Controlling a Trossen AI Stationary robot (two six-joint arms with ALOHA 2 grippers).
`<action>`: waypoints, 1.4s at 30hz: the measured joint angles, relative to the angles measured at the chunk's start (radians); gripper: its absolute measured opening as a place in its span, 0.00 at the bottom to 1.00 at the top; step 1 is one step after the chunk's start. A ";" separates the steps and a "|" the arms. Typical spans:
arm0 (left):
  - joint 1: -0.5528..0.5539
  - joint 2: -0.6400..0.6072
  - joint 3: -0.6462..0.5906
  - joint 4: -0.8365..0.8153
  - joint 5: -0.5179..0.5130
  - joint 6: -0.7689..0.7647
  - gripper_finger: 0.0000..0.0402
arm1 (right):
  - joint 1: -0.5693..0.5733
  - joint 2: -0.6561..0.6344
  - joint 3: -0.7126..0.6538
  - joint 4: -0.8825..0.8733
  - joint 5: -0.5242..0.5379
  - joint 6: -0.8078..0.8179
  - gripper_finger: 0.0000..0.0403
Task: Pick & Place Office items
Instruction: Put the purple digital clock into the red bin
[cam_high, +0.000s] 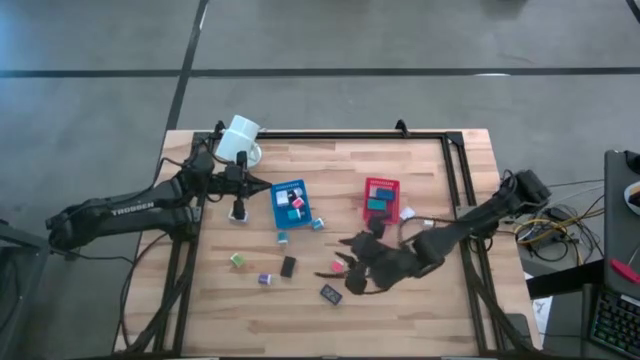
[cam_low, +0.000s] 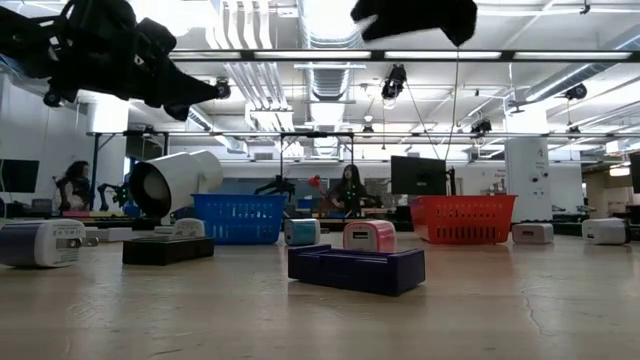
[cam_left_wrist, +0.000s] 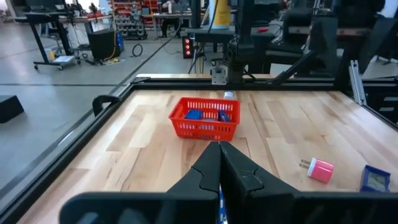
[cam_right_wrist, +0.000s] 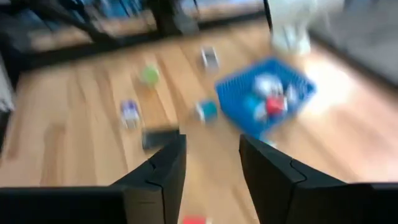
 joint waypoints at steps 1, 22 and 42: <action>0.000 0.000 0.000 0.000 0.000 0.000 0.01 | 0.000 0.030 0.054 -0.091 -0.027 0.069 0.38; 0.000 0.001 0.000 -0.016 -0.001 -0.021 0.01 | -0.025 0.587 0.815 -0.942 -0.511 0.588 0.60; 0.000 0.002 -0.011 -0.044 -0.003 0.016 0.01 | -0.065 0.832 1.010 -0.969 -0.707 0.515 0.79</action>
